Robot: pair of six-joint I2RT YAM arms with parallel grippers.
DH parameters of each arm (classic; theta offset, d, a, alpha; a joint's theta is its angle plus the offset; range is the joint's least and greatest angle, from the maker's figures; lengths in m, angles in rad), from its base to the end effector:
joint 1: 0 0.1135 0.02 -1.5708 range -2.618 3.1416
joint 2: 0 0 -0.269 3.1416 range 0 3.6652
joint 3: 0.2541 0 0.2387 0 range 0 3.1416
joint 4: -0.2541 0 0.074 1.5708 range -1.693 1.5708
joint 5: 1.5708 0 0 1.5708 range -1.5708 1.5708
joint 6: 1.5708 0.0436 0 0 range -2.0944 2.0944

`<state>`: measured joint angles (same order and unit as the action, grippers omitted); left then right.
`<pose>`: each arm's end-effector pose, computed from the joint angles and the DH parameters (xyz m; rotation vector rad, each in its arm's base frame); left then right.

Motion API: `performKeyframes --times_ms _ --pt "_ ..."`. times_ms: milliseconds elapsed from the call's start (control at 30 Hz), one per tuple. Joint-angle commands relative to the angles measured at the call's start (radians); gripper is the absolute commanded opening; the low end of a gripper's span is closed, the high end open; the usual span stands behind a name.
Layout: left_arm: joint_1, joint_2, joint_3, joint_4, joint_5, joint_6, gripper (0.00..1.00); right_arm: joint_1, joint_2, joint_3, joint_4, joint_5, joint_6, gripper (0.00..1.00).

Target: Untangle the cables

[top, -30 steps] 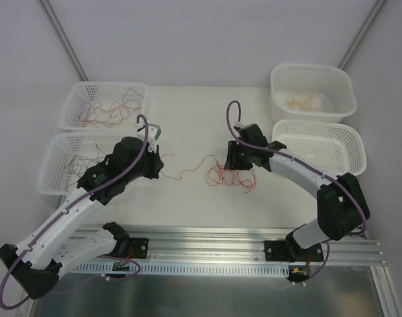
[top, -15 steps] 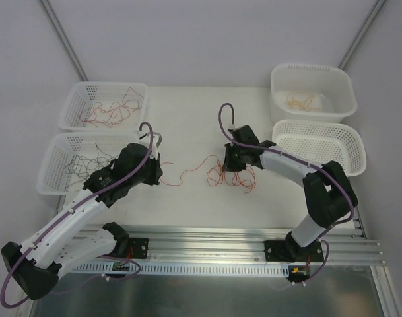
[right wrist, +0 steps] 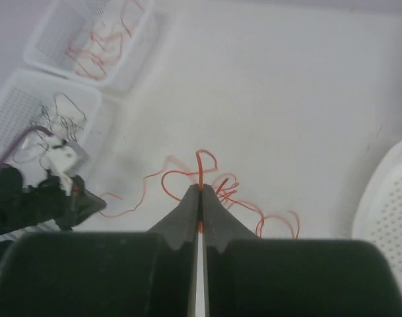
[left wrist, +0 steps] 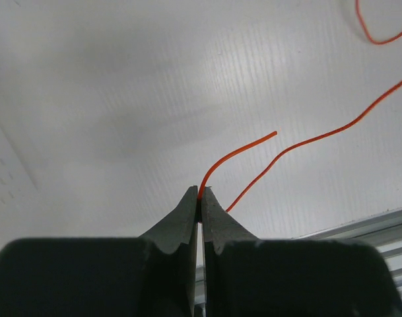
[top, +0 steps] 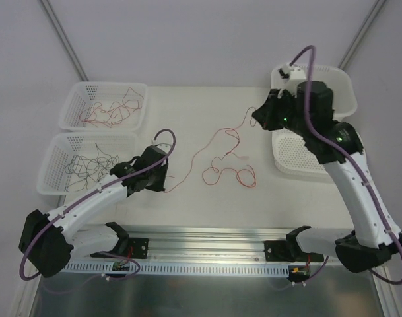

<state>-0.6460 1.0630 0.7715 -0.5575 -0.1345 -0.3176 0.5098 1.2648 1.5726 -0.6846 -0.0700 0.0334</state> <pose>0.1673 -0.1188 0.2517 0.3360 2.4055 -0.2797 0.2169 0.1248 0.4540 -0.5104 1.9035 0.4257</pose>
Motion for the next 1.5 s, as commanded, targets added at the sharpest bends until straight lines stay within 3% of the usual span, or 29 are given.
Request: performKeyframes --times_ms 0,133,367,733,1067,1300,1467 --pt "0.009 0.069 0.017 -0.018 0.004 -0.034 0.0 -0.037 -0.102 0.17 -0.138 0.006 -0.107 0.01" --pt "0.029 0.176 0.051 -0.036 0.006 -0.051 0.0 -0.057 -0.168 0.259 -0.101 0.008 -0.156 0.01" --pt "0.108 0.285 0.092 -0.055 0.0 -0.087 0.0 -0.073 -0.286 0.238 -0.076 0.26 -0.225 0.01" --pt "0.18 0.393 0.198 -0.056 -0.062 -0.051 0.0 -0.074 -0.361 0.219 -0.09 0.358 -0.256 0.01" --pt "0.239 0.517 0.422 -0.082 -0.125 0.041 0.0 -0.073 -0.377 0.204 -0.11 0.418 -0.271 0.01" --pt "0.339 0.537 0.626 -0.094 -0.191 0.112 0.0 -0.073 -0.421 0.103 -0.148 0.596 -0.271 0.01" --pt "0.342 0.537 0.696 -0.091 -0.14 0.14 0.07 -0.074 -0.449 0.026 -0.162 0.503 -0.228 0.01"
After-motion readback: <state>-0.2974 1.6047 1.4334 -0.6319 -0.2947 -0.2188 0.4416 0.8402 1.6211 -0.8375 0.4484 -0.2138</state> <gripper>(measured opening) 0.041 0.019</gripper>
